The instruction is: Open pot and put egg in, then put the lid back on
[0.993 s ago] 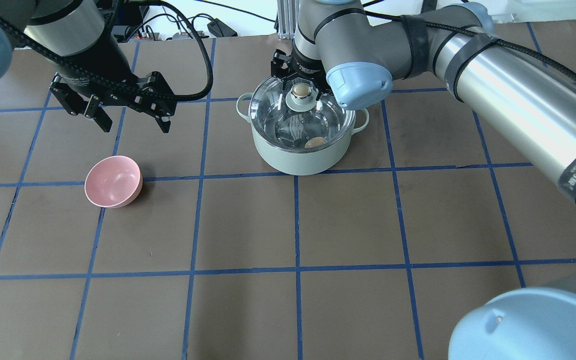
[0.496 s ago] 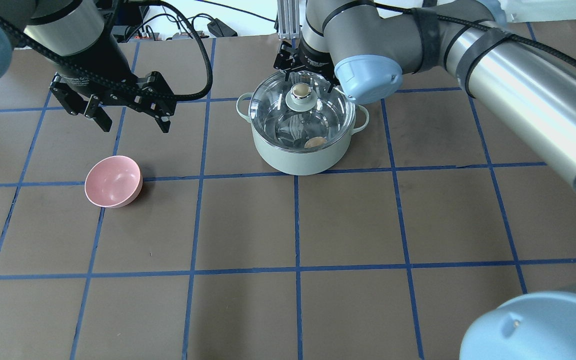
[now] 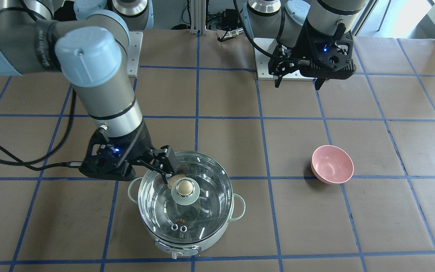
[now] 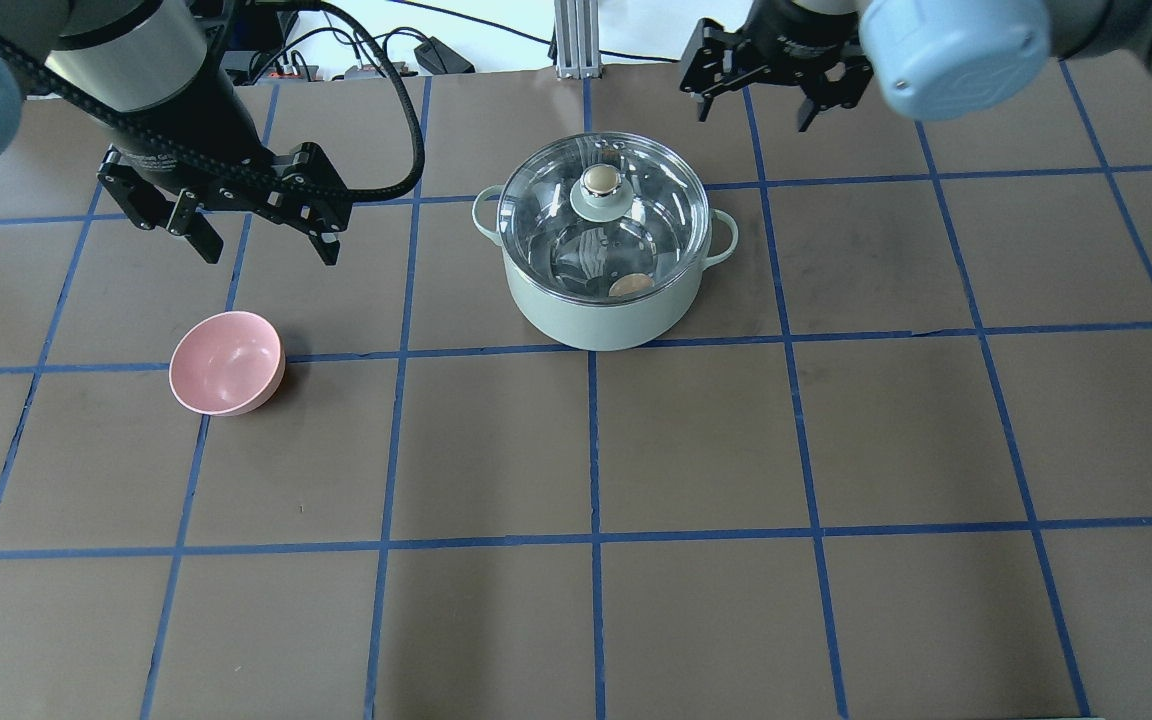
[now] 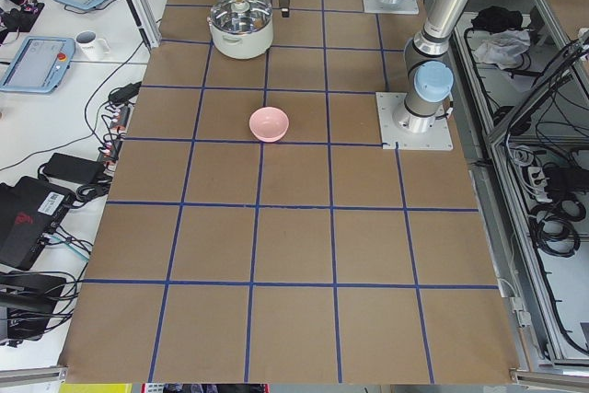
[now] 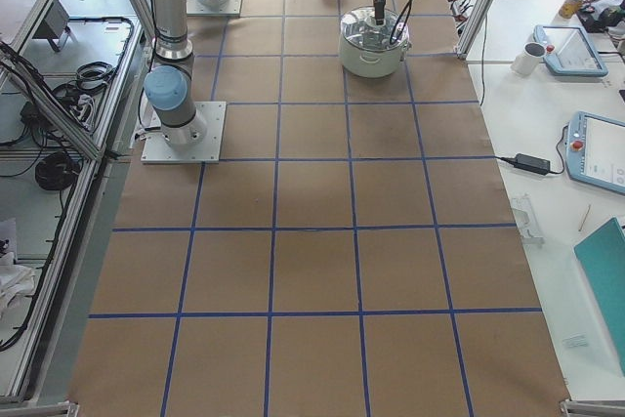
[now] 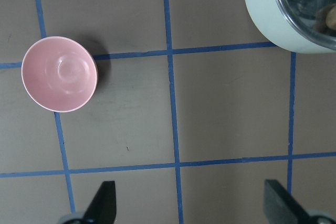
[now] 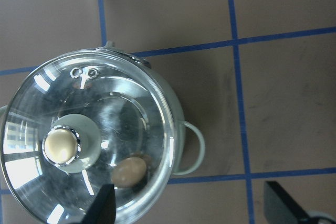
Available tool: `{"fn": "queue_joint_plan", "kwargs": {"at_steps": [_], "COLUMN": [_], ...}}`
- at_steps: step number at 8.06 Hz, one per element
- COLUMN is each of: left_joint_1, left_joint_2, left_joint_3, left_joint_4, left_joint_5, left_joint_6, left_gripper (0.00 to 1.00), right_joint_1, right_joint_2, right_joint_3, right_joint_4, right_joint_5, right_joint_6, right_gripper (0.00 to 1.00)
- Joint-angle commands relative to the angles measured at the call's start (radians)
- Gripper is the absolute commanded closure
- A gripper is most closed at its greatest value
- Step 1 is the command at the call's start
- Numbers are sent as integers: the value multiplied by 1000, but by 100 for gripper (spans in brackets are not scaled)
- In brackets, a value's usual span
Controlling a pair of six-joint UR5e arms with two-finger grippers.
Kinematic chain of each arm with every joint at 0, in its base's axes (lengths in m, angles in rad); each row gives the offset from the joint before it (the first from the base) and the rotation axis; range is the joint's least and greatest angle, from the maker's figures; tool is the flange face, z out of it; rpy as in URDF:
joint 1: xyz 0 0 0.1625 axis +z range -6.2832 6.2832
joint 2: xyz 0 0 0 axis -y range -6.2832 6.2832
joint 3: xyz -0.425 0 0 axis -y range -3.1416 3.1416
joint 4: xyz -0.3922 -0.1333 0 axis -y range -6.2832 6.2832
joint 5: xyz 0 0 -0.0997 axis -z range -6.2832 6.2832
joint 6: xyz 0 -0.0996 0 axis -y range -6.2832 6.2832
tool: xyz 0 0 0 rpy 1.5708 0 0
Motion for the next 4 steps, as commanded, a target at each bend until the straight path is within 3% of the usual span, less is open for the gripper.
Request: {"fn": "queue_joint_plan", "kwargs": {"at_steps": [1,2,4], "left_joint_1": [1,-1,1], "left_joint_2": [0,-1,0], "left_joint_3": [1,0,1], "left_joint_4": [1,1,1], "left_joint_5": [0,0,0], "left_joint_6": [2,2,2], "left_gripper": [0,0,0], "right_joint_1": [-143,-145,-144], "right_joint_2": [-208,-277,-290], "right_joint_3": [-1,4,7], "right_joint_4": [263,291,350], "right_joint_5": [-11,-16,-38], "right_joint_6": [-252,-254,-252], "right_gripper": [0,0,0]}}
